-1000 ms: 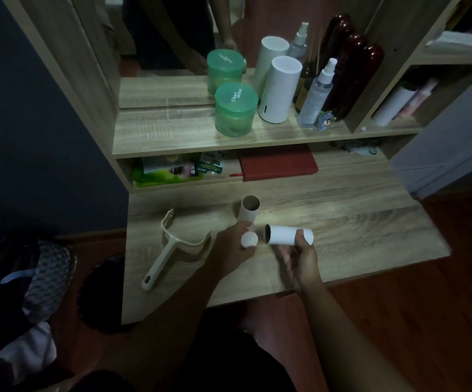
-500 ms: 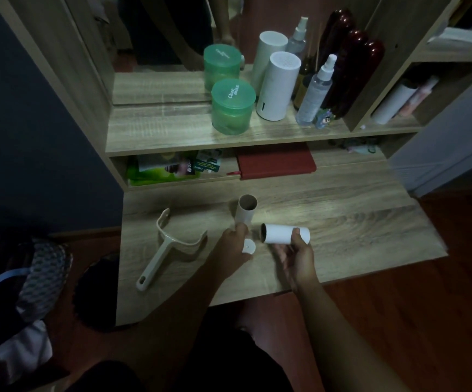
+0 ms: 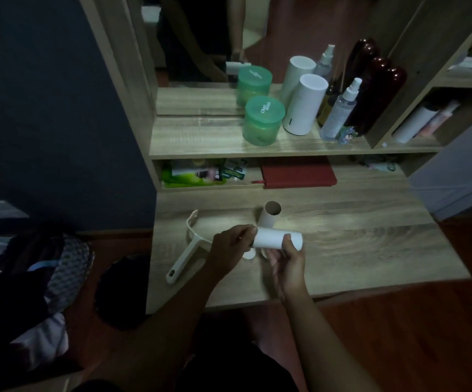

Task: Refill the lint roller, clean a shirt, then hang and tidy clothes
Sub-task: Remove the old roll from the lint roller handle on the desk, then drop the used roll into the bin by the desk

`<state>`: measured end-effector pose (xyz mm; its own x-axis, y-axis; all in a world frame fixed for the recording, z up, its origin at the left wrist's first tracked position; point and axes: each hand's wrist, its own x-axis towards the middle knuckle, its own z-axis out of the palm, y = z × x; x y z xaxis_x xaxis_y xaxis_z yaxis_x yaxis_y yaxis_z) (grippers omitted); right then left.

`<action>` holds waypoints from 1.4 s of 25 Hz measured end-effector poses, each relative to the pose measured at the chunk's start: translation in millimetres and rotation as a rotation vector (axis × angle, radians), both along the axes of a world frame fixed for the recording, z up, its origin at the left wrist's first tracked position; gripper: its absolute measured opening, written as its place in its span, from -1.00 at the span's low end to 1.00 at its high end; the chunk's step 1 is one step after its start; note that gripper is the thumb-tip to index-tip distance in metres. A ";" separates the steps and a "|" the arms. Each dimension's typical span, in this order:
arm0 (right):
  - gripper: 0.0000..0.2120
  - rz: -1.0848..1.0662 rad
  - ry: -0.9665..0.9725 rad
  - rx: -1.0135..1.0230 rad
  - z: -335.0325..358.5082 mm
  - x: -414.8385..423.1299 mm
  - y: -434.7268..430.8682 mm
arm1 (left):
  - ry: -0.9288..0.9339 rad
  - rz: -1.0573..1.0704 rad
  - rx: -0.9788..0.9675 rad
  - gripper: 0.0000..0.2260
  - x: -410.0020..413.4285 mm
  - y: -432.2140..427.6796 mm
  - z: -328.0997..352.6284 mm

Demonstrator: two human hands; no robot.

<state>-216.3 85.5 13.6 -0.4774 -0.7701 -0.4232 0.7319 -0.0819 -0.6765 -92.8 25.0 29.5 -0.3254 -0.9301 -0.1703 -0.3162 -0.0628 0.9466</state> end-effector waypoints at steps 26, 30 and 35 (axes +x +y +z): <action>-0.51 1.188 0.940 0.227 -92.9 376.9 -55.9 | 0.090 0.942 0.172 -0.76 388.4 53.9 -90.8; -0.53 1.138 1.201 0.355 -181.5 402.8 -59.4 | -0.071 0.956 0.165 -0.70 429.8 40.9 -177.9; -0.49 1.135 1.611 0.434 -331.3 407.0 -58.7 | -0.129 0.892 0.217 -0.63 440.7 9.7 -315.5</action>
